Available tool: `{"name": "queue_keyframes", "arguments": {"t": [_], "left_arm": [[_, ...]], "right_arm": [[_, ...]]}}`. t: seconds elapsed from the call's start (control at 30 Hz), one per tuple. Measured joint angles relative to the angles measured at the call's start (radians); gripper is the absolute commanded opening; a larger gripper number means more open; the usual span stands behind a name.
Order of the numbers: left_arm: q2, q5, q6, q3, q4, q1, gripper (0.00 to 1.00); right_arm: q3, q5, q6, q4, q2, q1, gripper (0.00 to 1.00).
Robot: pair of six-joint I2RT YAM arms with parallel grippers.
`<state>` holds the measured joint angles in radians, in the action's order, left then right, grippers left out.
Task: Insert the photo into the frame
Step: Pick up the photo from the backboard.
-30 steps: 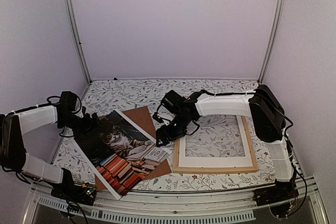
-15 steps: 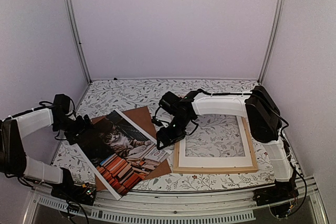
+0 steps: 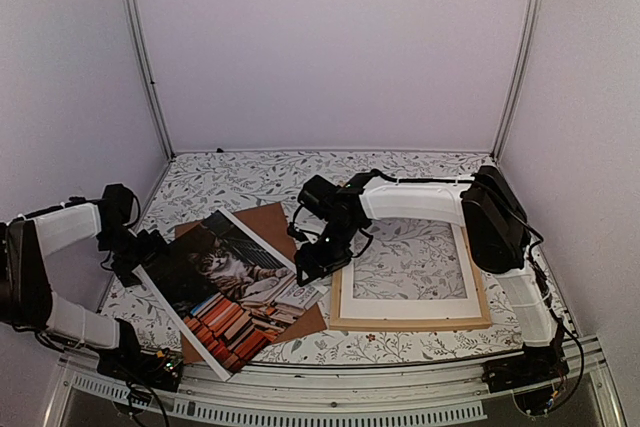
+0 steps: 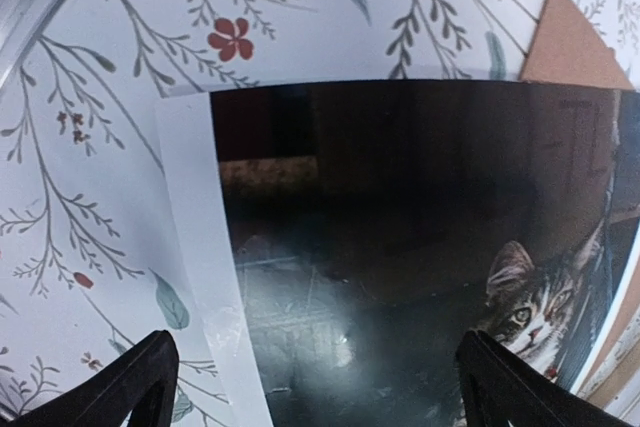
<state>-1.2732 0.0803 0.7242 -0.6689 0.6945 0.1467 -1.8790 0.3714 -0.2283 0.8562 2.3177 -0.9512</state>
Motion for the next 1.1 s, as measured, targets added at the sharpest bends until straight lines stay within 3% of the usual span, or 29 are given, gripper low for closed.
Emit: {"name": "queue_keyframes", "arguments": {"t": [0.23,0.7,1.1], "left_arm": [[-0.062,-0.034,0.025,-0.019,0.046,0.000,1.00],[-0.043,0.051,0.035,0.053,-0.026,0.002,0.96],[-0.012,0.117,0.036,0.083,-0.102,0.002,0.93]], "right_arm": [[-0.011,0.003,-0.011,-0.001,0.011,-0.006,0.68],[-0.013,0.059,-0.019,-0.016,0.023,-0.010,0.63],[0.017,0.121,-0.049,-0.067,0.026,0.000,0.46]]}}
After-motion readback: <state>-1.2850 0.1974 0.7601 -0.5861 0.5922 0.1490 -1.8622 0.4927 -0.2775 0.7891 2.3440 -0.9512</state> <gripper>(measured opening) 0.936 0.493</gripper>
